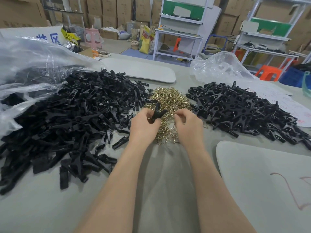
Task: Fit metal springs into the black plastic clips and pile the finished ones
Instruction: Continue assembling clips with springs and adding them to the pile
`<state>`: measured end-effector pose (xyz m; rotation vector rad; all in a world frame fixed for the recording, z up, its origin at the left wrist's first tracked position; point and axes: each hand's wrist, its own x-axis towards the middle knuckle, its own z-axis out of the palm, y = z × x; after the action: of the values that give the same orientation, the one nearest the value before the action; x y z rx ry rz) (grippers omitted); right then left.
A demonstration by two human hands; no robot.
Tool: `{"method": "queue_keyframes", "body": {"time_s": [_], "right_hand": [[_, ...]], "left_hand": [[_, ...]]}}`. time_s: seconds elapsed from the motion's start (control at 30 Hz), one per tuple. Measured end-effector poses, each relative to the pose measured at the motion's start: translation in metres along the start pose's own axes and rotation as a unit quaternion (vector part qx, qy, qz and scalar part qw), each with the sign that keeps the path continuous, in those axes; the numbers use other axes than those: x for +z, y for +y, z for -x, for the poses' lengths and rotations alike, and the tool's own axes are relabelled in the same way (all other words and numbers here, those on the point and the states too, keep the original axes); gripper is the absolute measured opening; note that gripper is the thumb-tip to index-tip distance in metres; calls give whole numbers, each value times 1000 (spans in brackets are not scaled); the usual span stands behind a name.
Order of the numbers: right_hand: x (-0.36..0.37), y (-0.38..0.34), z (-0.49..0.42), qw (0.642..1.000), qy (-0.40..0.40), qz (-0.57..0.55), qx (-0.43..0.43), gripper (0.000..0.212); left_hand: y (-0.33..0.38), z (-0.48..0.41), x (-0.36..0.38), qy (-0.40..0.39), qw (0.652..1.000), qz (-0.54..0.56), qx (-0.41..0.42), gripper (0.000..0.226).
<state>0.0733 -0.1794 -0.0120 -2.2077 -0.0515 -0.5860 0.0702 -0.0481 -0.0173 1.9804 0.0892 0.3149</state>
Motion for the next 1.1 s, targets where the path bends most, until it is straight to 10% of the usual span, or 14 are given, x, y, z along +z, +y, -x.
{"method": "queue_keyframes", "body": {"time_s": [1.1], "right_hand": [[2, -6, -4, 991, -57, -70, 95, 12]], "left_hand": [[10, 6, 7, -50, 988, 111, 92, 19]]}}
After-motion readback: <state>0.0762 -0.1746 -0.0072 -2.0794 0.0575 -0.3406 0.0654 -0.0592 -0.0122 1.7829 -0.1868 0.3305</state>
